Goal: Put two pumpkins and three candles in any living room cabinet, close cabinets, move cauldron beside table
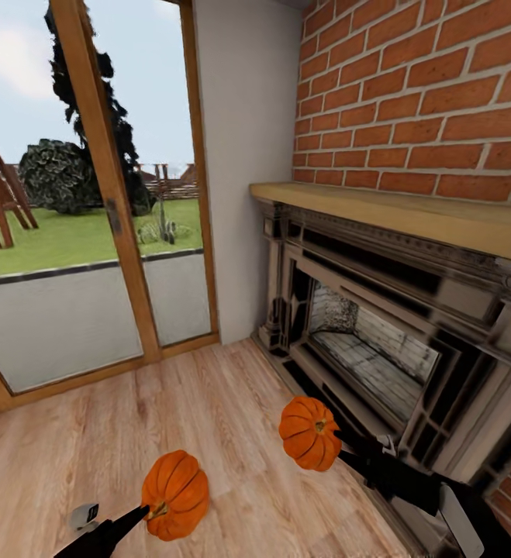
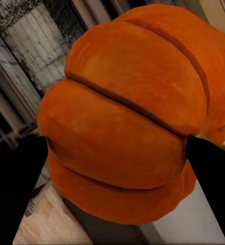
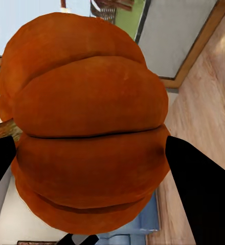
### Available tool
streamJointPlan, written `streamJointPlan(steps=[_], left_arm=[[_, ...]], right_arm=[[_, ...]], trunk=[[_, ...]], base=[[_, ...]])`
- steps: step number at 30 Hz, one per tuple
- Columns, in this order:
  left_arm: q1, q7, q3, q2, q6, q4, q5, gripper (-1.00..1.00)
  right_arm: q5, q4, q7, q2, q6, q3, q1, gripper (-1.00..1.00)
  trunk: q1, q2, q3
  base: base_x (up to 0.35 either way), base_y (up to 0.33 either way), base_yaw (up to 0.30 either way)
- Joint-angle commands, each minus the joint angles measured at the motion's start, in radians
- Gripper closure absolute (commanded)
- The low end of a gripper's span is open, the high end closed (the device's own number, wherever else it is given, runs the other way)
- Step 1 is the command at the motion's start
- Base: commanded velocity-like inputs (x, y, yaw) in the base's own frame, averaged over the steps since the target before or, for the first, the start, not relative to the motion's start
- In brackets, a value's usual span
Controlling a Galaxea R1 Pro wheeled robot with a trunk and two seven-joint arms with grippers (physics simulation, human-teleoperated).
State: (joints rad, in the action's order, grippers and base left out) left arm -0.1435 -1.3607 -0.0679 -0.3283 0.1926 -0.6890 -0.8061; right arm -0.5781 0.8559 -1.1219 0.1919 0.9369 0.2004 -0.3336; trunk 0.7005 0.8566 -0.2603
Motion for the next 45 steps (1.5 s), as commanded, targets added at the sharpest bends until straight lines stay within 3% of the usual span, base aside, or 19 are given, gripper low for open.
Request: streamJointPlan(steps=[1, 33, 45], left_arm=[[-0.001, -0.001, -0.006, -0.001, 0.01, 0.0, -0.01, 1.0], [-0.001, 0.001, -0.006, -0.001, 0.007, -0.001, -0.009, 1.0], [-0.001, -0.001, -0.006, -0.001, 0.007, -0.001, -0.008, 1.0]], right_arm=[[-0.003, 0.0, -0.002, 0.0, 0.006, 0.001, -0.001, 1.0], [-0.002, -0.001, -0.001, 0.0, 0.006, 0.008, -0.001, 1.0], [-0.003, -0.001, -0.002, 0.0, 0.006, 0.01, -0.001, 1.0]], trunk=[[0.0, 0.001, -0.001], [0.0, 0.001, -0.001], [0.0, 0.001, -0.001]], base=[[0.0, 0.002, -0.275], [-0.001, 0.0, -0.274], [-0.127, 0.0, -0.18]])
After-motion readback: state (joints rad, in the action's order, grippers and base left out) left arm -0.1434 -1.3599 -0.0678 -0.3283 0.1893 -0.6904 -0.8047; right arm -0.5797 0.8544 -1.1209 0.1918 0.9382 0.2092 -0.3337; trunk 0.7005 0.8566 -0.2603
